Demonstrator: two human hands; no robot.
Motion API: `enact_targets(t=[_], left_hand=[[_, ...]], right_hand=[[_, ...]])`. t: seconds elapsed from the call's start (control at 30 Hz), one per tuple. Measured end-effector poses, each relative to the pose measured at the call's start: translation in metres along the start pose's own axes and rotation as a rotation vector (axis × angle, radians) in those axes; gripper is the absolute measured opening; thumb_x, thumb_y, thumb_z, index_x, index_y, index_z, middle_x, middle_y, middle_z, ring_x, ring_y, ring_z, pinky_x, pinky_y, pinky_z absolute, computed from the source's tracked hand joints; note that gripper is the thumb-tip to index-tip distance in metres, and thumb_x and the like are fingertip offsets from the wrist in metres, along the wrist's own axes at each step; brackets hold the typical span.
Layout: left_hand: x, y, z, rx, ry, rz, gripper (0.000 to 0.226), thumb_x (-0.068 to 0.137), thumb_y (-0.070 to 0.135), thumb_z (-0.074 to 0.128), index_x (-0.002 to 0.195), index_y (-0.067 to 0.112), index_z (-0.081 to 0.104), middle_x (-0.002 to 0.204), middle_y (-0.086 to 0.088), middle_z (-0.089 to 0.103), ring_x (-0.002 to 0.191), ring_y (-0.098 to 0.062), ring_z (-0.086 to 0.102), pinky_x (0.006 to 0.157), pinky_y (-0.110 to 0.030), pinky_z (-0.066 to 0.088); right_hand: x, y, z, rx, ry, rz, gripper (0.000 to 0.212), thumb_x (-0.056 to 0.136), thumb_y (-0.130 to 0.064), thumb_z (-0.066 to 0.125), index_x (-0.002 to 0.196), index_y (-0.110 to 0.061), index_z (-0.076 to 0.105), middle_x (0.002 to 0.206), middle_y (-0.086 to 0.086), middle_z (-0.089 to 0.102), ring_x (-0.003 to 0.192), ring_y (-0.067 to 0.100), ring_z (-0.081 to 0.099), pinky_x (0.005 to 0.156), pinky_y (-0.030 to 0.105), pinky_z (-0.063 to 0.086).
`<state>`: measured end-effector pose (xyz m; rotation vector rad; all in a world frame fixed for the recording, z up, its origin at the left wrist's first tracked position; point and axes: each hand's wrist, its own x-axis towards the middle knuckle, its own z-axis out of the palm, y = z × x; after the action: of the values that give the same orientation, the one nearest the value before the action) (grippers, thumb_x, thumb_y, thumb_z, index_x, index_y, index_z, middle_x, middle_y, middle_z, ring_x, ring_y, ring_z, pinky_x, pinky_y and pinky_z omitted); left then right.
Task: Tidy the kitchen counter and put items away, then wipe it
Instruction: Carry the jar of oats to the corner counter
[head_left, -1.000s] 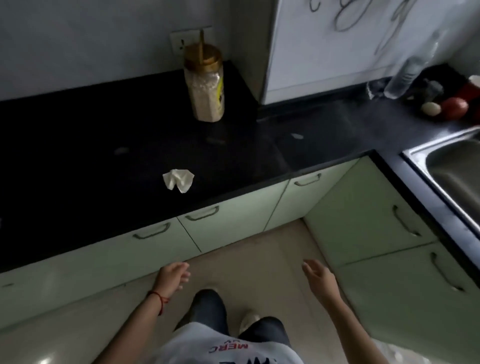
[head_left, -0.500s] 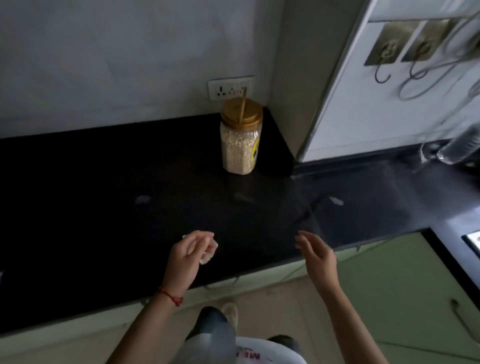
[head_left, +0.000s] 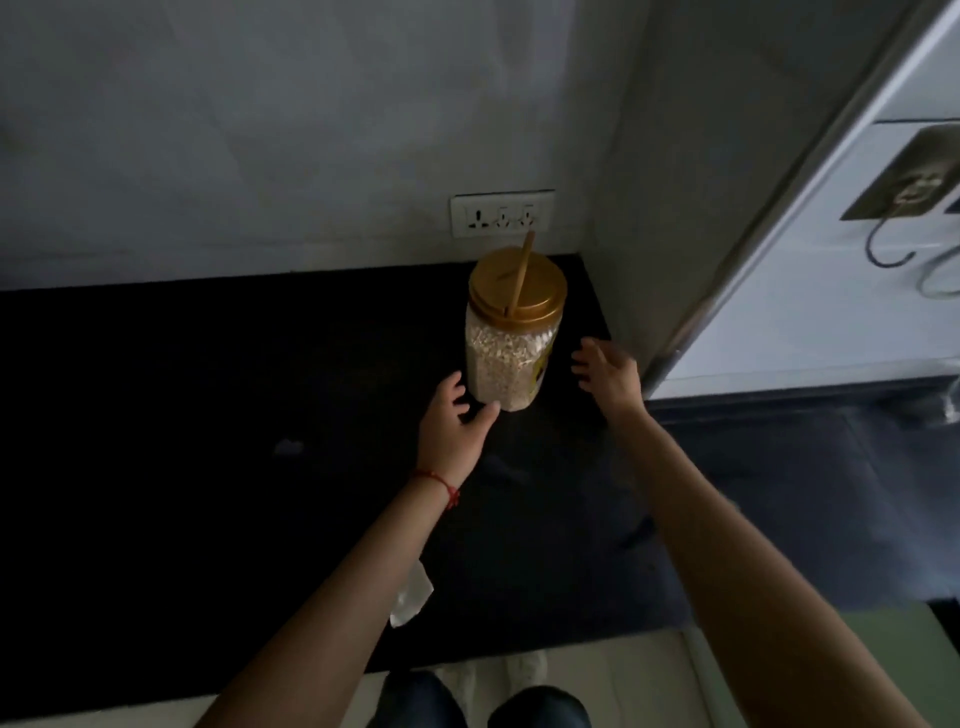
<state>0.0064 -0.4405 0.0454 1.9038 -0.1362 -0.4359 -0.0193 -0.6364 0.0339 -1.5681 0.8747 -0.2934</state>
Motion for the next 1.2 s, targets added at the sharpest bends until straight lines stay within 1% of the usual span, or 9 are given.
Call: enact_targets(t=[0.1, 0.17, 0.3, 0.4, 0.6, 0.73, 0.93, 1.07, 1.2], left_hand=[[0.016, 0.006, 0.017, 0.019, -0.026, -0.028, 0.078, 0.082, 0.026, 0.065, 0.145, 0.015, 0.020, 0.149, -0.008, 0.035, 0.133, -0.021, 0.040, 0.104, -0.034, 0.037], [0.024, 0.008, 0.029, 0.032, -0.030, -0.036, 0.083, 0.081, 0.025, 0.066, 0.146, 0.017, 0.015, 0.151, -0.007, 0.032, 0.137, -0.022, 0.033, 0.109, -0.035, 0.032], [0.031, 0.013, 0.050, -0.033, 0.030, -0.037, 0.095, 0.077, 0.021, 0.072, 0.147, 0.013, 0.009, 0.152, -0.009, 0.028, 0.139, -0.024, 0.029, 0.115, -0.040, 0.028], [0.035, 0.016, 0.063, -0.089, 0.085, -0.048, 0.106, 0.069, 0.019, 0.079, 0.146, 0.008, 0.006, 0.151, -0.013, 0.027, 0.138, -0.026, 0.032, 0.114, -0.042, 0.031], [0.049, 0.010, 0.067, -0.052, 0.184, -0.034, 0.119, 0.054, 0.021, 0.088, 0.144, 0.006, 0.011, 0.148, -0.015, 0.028, 0.137, -0.028, 0.030, 0.113, -0.042, 0.031], [0.063, 0.001, 0.050, -0.099, 0.131, 0.038, 0.116, 0.045, 0.018, 0.090, 0.139, 0.020, 0.023, 0.142, -0.006, 0.037, 0.130, -0.018, 0.039, 0.105, -0.032, 0.036], [0.079, -0.009, 0.033, -0.090, 0.003, 0.075, 0.115, 0.044, 0.015, 0.090, 0.137, 0.027, 0.023, 0.141, -0.004, 0.038, 0.130, -0.018, 0.039, 0.107, -0.042, 0.039], [0.081, -0.008, 0.030, -0.006, 0.056, 0.095, 0.113, 0.040, 0.027, 0.091, 0.134, 0.023, 0.030, 0.136, -0.003, 0.044, 0.127, -0.018, 0.044, 0.100, -0.031, 0.041], [0.071, 0.008, 0.025, -0.037, 0.139, 0.118, 0.114, 0.031, 0.046, 0.086, 0.130, 0.015, 0.039, 0.132, -0.008, 0.048, 0.122, -0.019, 0.049, 0.100, -0.039, 0.046]], right_hand=[[0.033, -0.019, 0.013, 0.008, -0.057, -0.008, 0.037, 0.094, -0.029, 0.045, 0.126, -0.014, 0.051, 0.128, 0.010, 0.057, 0.113, 0.022, 0.055, 0.103, 0.041, 0.043], [0.044, -0.030, 0.022, 0.059, -0.110, -0.009, 0.036, 0.094, -0.026, 0.043, 0.126, -0.014, 0.052, 0.131, 0.014, 0.056, 0.120, 0.025, 0.052, 0.106, 0.042, 0.040], [0.051, -0.038, 0.036, 0.107, -0.202, -0.019, 0.033, 0.094, -0.031, 0.033, 0.084, -0.030, 0.064, 0.106, 0.008, 0.068, 0.091, 0.011, 0.060, 0.085, 0.033, 0.047], [0.051, -0.036, 0.038, 0.132, -0.199, -0.045, 0.034, 0.095, -0.036, 0.031, 0.081, -0.034, 0.062, 0.084, -0.013, 0.064, 0.080, -0.001, 0.057, 0.071, 0.020, 0.044], [0.042, -0.019, 0.028, 0.063, -0.140, -0.099, 0.025, 0.092, -0.037, 0.035, 0.095, -0.032, 0.059, 0.097, -0.007, 0.062, 0.093, 0.008, 0.057, 0.079, 0.024, 0.044], [0.037, 0.000, 0.016, 0.078, -0.128, -0.106, 0.022, 0.092, -0.039, 0.043, 0.080, -0.041, 0.061, 0.101, -0.007, 0.062, 0.090, 0.000, 0.056, 0.079, 0.020, 0.043], [0.034, 0.002, 0.020, 0.144, -0.309, -0.047, 0.032, 0.095, -0.046, 0.029, 0.109, -0.039, 0.057, 0.107, -0.016, 0.062, 0.096, -0.007, 0.058, 0.079, 0.015, 0.044], [0.028, 0.003, 0.025, 0.113, -0.257, -0.045, 0.053, 0.090, -0.059, 0.027, 0.126, -0.029, 0.052, 0.125, 0.001, 0.059, 0.113, 0.013, 0.055, 0.099, 0.033, 0.042], [0.021, -0.008, 0.021, 0.123, -0.241, -0.079, 0.051, 0.088, -0.062, 0.031, 0.122, -0.032, 0.055, 0.121, 0.000, 0.062, 0.110, 0.012, 0.057, 0.098, 0.035, 0.044]])
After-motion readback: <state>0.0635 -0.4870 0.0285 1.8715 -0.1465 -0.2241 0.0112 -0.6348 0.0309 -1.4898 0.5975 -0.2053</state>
